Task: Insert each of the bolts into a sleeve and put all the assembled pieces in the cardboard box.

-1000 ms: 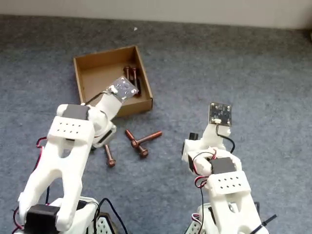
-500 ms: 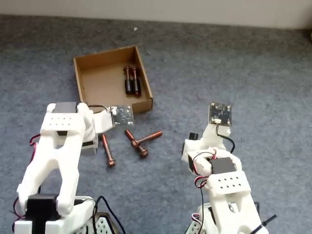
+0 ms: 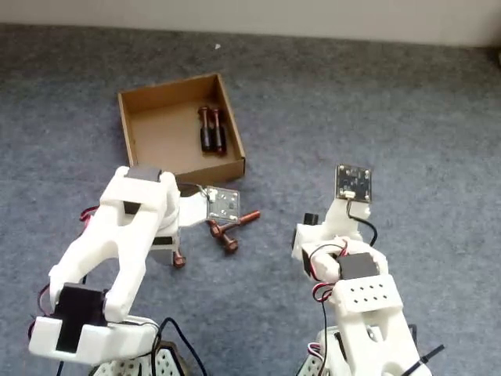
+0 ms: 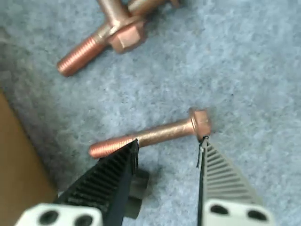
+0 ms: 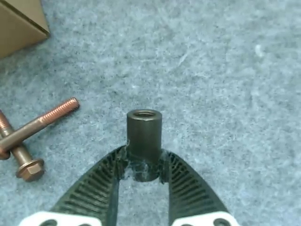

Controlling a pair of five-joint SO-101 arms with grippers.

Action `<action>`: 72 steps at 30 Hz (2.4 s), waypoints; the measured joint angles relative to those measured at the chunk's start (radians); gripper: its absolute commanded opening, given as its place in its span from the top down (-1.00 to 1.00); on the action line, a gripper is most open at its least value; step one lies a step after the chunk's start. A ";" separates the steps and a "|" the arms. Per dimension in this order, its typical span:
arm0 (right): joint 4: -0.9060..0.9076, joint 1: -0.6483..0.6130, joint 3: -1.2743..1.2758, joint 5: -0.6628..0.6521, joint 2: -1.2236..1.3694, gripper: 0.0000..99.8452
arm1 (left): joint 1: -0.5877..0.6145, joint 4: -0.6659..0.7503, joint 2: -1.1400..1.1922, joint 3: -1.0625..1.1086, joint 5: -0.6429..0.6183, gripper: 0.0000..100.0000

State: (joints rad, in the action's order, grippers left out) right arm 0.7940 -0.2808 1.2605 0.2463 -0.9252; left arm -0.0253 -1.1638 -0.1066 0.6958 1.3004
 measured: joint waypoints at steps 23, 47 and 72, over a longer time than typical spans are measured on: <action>0.000 0.000 0.000 0.000 0.000 0.99 | -0.183 0.269 0.038 0.060 -0.207 0.76; 0.000 0.000 0.000 0.000 0.000 0.99 | -0.241 0.143 0.040 0.002 -0.500 0.74; 0.000 0.000 0.000 0.000 0.000 0.99 | -0.192 0.206 0.043 0.048 -0.491 0.96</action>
State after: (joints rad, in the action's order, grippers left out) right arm 0.7940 -0.2808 1.2605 0.2463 -0.9252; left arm -0.2171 -0.9582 -0.0637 0.7434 0.8094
